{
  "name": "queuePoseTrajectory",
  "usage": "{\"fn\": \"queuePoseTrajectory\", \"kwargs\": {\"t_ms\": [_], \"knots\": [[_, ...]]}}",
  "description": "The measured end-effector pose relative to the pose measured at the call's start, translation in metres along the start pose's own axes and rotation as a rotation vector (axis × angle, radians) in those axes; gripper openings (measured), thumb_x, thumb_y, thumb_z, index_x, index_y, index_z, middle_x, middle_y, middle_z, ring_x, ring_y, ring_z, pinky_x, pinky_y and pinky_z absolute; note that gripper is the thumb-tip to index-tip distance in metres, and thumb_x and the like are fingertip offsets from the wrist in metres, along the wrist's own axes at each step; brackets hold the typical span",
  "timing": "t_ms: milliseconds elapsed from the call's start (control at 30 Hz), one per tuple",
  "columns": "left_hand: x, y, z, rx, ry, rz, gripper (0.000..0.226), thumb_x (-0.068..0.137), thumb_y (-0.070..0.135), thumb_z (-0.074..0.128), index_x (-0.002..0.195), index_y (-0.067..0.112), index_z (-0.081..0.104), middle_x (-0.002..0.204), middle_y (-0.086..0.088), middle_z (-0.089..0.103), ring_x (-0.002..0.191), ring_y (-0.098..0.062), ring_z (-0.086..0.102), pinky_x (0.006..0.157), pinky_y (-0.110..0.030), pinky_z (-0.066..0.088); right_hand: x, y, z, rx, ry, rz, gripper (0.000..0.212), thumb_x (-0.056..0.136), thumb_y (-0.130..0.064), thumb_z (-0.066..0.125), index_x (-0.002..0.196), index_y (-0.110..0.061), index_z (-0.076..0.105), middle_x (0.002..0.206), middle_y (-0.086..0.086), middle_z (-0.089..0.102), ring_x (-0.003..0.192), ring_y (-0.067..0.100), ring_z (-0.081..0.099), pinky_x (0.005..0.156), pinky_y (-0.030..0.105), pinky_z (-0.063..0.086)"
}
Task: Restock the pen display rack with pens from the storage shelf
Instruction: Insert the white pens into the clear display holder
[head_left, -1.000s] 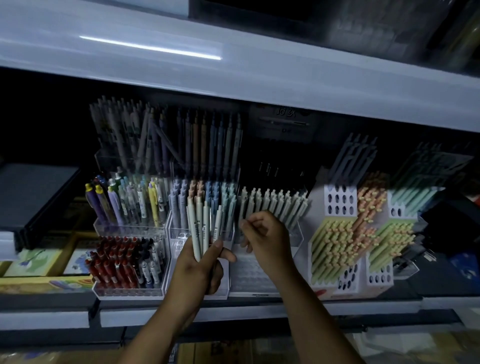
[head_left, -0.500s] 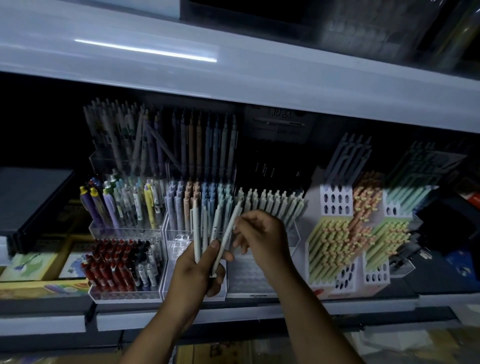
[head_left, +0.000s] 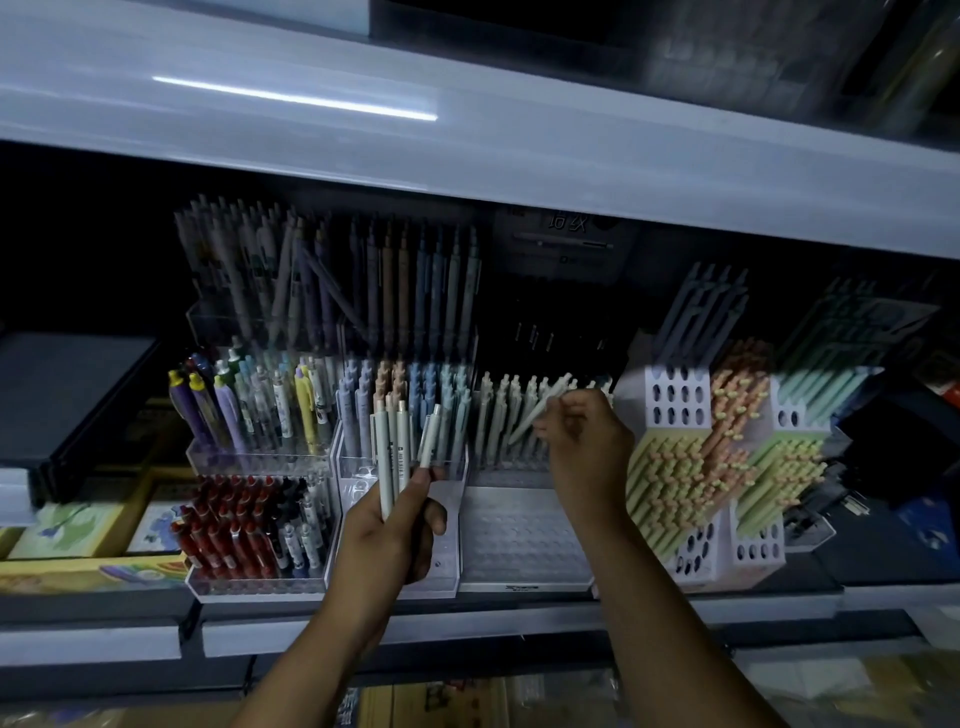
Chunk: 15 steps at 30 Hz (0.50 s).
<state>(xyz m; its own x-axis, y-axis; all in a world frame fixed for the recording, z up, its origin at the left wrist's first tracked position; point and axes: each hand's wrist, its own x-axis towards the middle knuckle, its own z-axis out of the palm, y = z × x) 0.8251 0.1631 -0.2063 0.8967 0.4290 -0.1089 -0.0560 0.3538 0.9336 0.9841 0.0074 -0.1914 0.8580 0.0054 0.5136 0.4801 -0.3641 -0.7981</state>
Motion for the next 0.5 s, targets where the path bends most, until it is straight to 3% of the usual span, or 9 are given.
{"fn": "queuePoseTrajectory", "kwargs": {"t_ms": [100,200,267,333,500], "knots": [[-0.002,0.002,0.0,0.035,-0.012,0.024,0.031,0.105,0.03,0.051,0.107,0.008,0.073,0.068,-0.021,0.048,0.042,-0.017,0.025,0.047,-0.028,0.023,0.001,0.002,0.006,-0.102,-0.03,-0.072,0.014,0.098,-0.014,0.066,0.085,-0.009,0.062,0.073,0.0,0.068,0.069,0.011,0.068,0.065,0.035,0.057],[-0.003,0.004,0.001,0.064,-0.032,0.03,0.037,0.103,0.034,0.052,0.099,0.005,0.075,0.055,-0.015,0.039,0.042,-0.018,0.022,0.049,-0.028,0.021,-0.001,0.007,0.014,-0.195,-0.126,-0.095,0.018,0.095,-0.009,0.067,0.079,-0.007,0.059,0.068,0.003,0.064,0.061,0.012,0.06,0.056,0.012,0.042],[-0.003,0.005,0.002,0.065,-0.037,0.027,0.037,0.105,0.031,0.05,0.105,0.003,0.074,0.051,-0.005,0.045,0.042,-0.018,0.023,0.049,-0.028,0.021,-0.005,0.013,0.019,-0.262,-0.179,-0.092,0.022,0.095,-0.007,0.066,0.075,-0.006,0.055,0.064,0.007,0.059,0.056,0.015,0.054,0.05,0.013,0.031],[-0.004,0.006,0.002,0.071,-0.041,0.028,0.034,0.107,0.028,0.048,0.112,0.004,0.071,0.053,0.001,0.052,0.042,-0.017,0.025,0.048,-0.028,0.022,-0.008,0.017,0.023,-0.266,-0.215,-0.069,0.025,0.094,-0.005,0.064,0.074,-0.006,0.051,0.062,0.008,0.054,0.054,0.015,0.05,0.049,0.02,0.03],[-0.008,0.006,-0.002,0.099,-0.084,0.018,0.037,0.101,0.036,0.056,0.09,0.004,0.071,0.054,-0.016,0.032,0.047,-0.022,0.02,0.046,-0.03,0.025,-0.01,0.018,0.028,-0.276,-0.23,-0.078,0.028,0.095,-0.004,0.063,0.072,-0.009,0.047,0.057,-0.001,0.045,0.05,0.006,0.042,0.049,0.012,0.027]]}}
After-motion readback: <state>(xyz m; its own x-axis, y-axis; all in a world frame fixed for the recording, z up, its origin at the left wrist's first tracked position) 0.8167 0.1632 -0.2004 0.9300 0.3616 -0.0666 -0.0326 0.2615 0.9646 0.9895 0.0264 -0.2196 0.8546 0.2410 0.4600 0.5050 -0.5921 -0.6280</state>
